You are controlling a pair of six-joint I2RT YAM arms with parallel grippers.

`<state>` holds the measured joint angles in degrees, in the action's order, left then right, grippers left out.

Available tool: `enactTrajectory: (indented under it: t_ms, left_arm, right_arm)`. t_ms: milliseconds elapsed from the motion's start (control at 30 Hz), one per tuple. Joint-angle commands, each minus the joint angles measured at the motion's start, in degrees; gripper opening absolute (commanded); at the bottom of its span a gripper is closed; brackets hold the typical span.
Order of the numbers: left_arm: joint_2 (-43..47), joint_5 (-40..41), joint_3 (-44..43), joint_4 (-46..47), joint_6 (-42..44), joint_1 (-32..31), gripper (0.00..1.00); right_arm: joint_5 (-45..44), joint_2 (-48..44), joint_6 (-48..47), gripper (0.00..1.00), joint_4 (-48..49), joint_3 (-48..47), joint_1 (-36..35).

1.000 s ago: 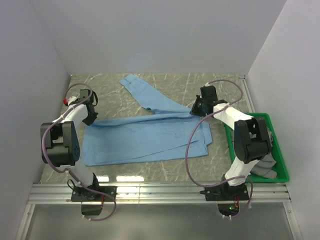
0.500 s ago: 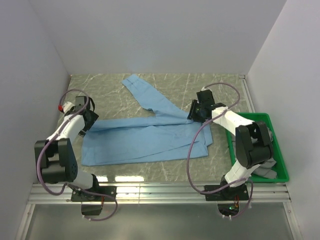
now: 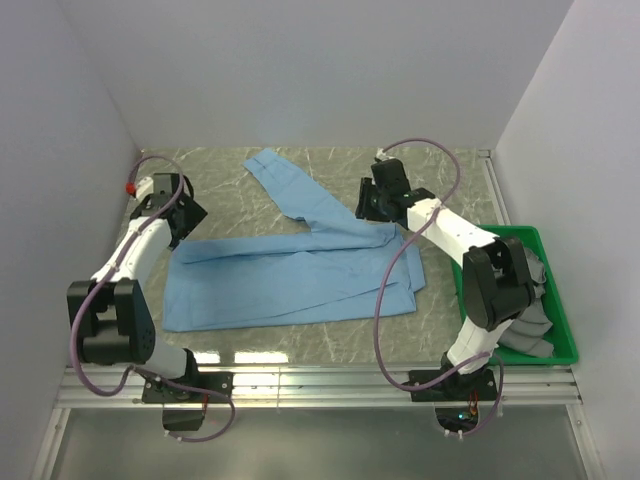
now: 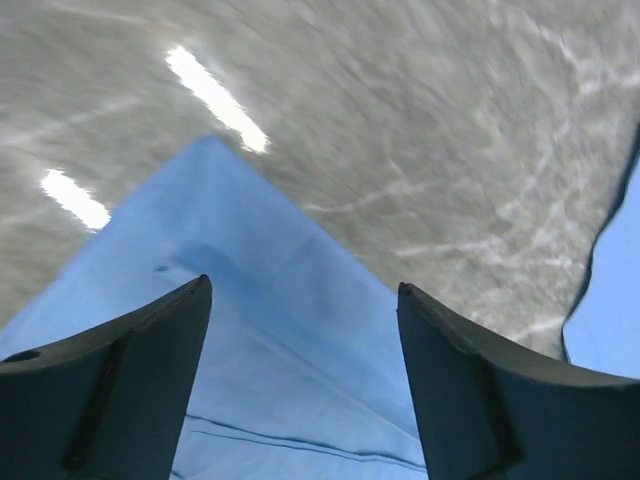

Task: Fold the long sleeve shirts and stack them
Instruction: Fold the shirt

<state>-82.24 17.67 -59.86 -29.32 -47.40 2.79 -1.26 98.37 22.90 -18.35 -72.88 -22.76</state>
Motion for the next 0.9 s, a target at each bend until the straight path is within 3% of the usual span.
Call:
enactTrajectory:
  t_ms: [0, 167, 433, 667, 867]
  left_arm:
    - [-3.89, -2.64, -3.51, 0.14, 0.38, -2.44, 0.79]
    - [-9.34, -1.41, -3.17, 0.14, -0.85, -6.39, 0.73]
    - [-10.75, -2.81, 4.39, -0.74, -2.79, -6.39, 0.63]
    - [-10.13, -3.69, 11.86, 0.76, -4.02, -6.48, 0.62]
    - [-9.79, -4.14, 11.26, -0.65, -3.67, -6.48, 0.63]
  right_arm:
    - [-2.34, 2.70, 2.06, 0.48, 0.68, -2.26, -0.62]
    - [-1.47, 5.16, 2.77, 0.47, -0.10, -2.00, -0.61]
    - [0.55, 6.84, 3.03, 0.47, -2.13, 2.65, -0.44]
    - [1.08, 6.84, 2.94, 0.47, -3.10, 5.56, 0.97]
    - [1.88, 5.26, 0.49, 0.46, -4.76, 2.58, 1.14]
